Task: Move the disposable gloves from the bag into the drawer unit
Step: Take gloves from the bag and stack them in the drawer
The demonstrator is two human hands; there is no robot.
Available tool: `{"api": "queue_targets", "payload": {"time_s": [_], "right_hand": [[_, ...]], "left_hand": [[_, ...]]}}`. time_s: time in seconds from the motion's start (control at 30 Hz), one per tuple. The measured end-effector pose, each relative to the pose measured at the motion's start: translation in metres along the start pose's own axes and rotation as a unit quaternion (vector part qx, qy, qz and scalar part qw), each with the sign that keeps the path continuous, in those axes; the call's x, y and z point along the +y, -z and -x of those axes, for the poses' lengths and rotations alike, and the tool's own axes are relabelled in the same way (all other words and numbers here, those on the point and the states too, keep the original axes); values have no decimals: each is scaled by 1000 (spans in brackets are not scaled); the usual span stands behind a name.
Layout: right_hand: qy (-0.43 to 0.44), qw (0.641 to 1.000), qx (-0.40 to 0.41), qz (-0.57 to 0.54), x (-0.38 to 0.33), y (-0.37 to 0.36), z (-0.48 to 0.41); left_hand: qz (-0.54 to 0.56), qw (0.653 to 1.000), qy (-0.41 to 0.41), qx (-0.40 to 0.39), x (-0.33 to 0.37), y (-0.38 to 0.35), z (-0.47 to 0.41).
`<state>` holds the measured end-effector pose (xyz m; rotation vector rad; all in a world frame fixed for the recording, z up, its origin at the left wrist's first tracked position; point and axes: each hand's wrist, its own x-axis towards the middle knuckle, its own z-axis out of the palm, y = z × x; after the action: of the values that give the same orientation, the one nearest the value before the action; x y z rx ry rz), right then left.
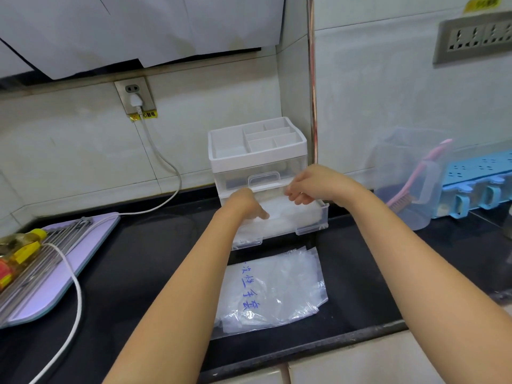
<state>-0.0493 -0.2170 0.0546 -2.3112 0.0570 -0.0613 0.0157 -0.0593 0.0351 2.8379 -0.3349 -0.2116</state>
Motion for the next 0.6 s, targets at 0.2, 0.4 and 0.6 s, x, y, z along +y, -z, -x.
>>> {"api": "queue_targets", "payload": {"time_s": [0.2, 0.4, 0.6], "right_hand": [[8, 995, 69, -75, 26, -1, 60], [-84, 989, 91, -86, 74, -39, 82], [-138, 981, 101, -91, 92, -82, 85]], "left_hand": [[152, 963, -72, 211, 1, -7, 58], [227, 947, -142, 176, 6, -51, 106], [217, 955, -180, 91, 1, -107, 109]]}}
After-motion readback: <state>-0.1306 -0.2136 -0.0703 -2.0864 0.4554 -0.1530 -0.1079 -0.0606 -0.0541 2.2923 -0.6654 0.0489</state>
